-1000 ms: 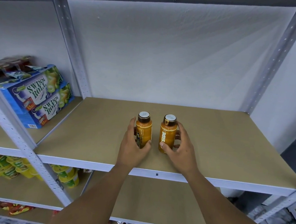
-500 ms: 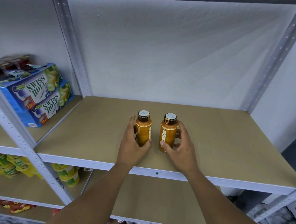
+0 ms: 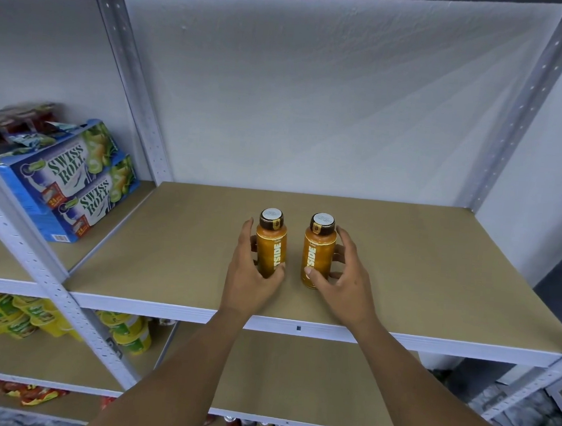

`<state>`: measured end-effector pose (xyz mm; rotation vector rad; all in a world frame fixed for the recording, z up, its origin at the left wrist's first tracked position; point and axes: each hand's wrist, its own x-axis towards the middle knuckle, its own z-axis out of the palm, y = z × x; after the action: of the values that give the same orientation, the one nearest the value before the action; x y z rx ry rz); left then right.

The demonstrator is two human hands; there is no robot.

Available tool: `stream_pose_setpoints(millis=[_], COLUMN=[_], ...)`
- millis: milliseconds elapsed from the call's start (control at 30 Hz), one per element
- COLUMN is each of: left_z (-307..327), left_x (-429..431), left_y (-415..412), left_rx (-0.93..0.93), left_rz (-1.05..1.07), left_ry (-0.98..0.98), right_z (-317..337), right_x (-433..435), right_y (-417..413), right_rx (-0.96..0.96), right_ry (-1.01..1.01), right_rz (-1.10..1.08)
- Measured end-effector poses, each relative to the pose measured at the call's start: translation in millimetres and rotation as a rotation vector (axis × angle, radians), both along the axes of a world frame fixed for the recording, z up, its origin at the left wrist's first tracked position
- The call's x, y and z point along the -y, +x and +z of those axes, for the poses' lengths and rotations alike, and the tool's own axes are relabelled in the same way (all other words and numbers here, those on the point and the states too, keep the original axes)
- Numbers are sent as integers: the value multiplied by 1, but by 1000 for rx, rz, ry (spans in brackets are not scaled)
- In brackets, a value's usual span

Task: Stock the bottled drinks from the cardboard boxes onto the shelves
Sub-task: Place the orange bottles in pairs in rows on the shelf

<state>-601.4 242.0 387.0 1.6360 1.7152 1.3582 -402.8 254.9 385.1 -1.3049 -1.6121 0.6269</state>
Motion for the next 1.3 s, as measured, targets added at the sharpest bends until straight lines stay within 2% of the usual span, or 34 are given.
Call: stream_pose_setpoints(millis=[133,1000,1167,1300], left_z=[0,2,19,49], left_x=[0,3,2,-3], left_y=[1,0,0,-5], left_rx=[16,-35,-21,-89], left_rz=[-36,-114,-102,-148], left_ry=[-11,14,42,78], right_z=[-1,8,20,49], right_x=[-1,5,2,-11], right_y=[1,1,8,20], right_rx=[-72,-45,-22,66], right_ry=[-42,-19,11,46], right_rz=[43,131,89,141])
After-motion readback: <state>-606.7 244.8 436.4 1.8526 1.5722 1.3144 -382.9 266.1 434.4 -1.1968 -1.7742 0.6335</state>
